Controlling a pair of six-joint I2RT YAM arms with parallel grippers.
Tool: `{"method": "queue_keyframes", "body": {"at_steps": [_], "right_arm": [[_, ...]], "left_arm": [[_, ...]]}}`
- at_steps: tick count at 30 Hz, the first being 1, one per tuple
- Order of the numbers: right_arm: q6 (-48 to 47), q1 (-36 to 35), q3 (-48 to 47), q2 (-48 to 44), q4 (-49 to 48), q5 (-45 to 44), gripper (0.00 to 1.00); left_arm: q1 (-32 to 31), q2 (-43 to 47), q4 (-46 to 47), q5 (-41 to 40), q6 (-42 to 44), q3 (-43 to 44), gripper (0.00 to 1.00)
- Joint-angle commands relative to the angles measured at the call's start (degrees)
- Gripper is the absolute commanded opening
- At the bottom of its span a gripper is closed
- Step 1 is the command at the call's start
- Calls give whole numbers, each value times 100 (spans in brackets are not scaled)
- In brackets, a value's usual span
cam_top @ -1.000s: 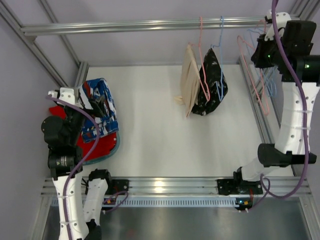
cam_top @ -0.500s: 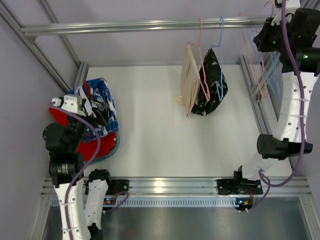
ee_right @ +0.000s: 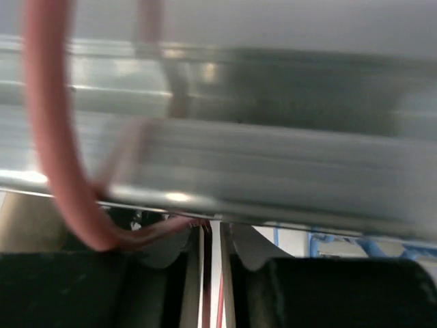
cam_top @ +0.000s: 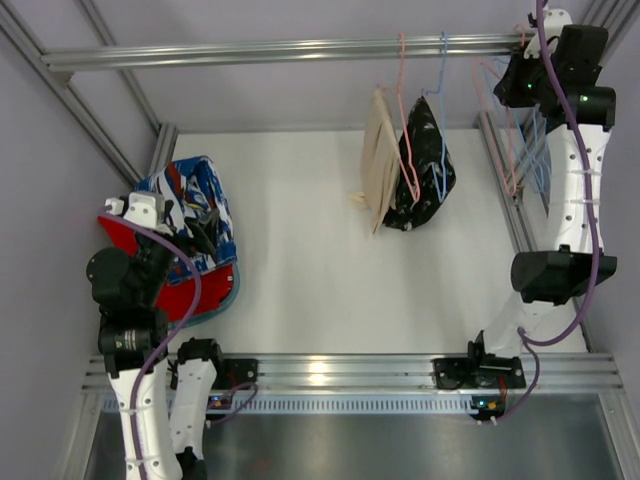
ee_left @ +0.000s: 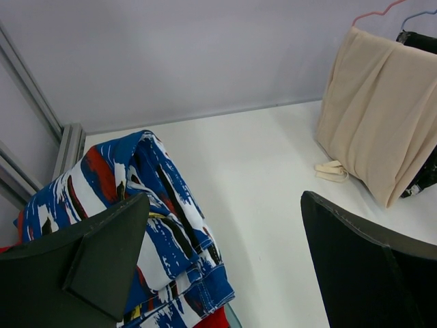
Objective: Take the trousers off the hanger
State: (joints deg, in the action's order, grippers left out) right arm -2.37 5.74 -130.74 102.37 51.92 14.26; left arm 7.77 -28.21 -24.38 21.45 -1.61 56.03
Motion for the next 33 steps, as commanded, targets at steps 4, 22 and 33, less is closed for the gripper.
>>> {"method": "queue_keyframes", "body": {"at_steps": [4,22,33], "right_arm": [[26,103,303,-612,-473,208,29],[35,121,2122,-3187,-94,349,100],[385,129,2570,-4014,195,753,99]], "left_arm": [[5,43,48,122,-68,-31,99],[-275,-2152,3448,1758,-4003,829,91],[-3526,-4613,4458,334,-3987,2324,86]]}}
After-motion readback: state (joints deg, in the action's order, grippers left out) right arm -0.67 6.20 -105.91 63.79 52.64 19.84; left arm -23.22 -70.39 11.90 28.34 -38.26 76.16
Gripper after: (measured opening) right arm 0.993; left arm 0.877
